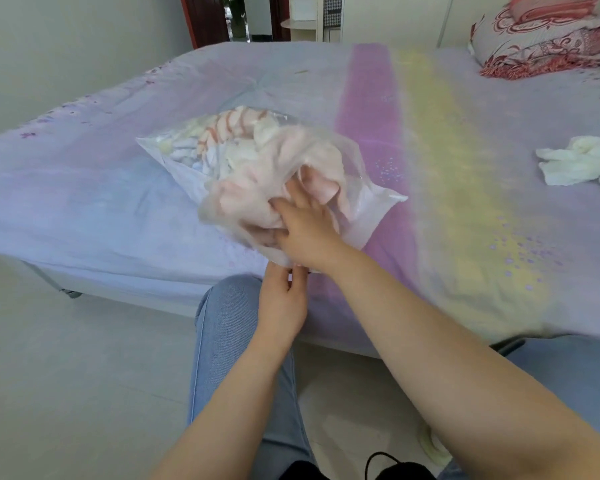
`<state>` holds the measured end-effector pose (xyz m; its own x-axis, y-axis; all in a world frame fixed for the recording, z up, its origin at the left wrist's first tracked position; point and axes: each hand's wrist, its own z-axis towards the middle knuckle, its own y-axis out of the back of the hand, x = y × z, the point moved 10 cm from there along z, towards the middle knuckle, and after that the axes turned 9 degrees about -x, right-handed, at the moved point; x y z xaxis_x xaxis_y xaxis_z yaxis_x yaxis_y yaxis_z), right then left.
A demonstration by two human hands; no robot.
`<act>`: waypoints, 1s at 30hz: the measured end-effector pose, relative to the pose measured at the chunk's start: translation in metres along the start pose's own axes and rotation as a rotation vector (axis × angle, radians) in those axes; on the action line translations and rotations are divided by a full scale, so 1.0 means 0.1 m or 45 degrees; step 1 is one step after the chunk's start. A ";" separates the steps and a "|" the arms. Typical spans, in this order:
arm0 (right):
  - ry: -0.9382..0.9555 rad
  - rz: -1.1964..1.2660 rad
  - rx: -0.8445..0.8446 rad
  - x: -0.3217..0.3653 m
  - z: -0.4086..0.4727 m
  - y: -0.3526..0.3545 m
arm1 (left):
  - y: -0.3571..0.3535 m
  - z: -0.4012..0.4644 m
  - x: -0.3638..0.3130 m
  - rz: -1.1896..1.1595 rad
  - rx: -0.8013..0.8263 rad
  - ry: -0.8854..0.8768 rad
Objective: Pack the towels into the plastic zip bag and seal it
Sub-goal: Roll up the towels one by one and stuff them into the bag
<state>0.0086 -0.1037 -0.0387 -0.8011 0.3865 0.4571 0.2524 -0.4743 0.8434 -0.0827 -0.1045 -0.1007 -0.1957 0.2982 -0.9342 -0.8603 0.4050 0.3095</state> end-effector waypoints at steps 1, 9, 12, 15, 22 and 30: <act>0.033 0.162 0.144 0.05 -0.07 -0.05 | 0.02 0.01 0.03 0.014 -0.003 0.027; 0.087 0.360 0.549 0.25 -0.36 0.17 | 0.15 0.06 -0.07 0.038 -0.071 -0.064; -0.107 0.544 0.805 0.28 -0.39 0.04 | 0.19 0.02 -0.12 0.023 -0.098 -0.105; -0.145 0.476 0.813 0.33 -0.21 -0.03 | 0.23 0.01 -0.20 -0.058 -0.114 -0.141; -0.263 0.568 0.729 0.35 0.15 -0.17 | 0.29 0.16 -0.26 -0.167 -0.161 -0.117; -0.066 0.329 0.721 0.33 0.19 -0.25 | 0.50 0.38 -0.17 -0.018 -0.266 -0.036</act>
<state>-0.0138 -0.0648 -0.0392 -0.6522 0.3598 0.6673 0.6942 -0.0701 0.7163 -0.1046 -0.0565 -0.0628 -0.1722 0.3195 -0.9318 -0.9424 0.2219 0.2503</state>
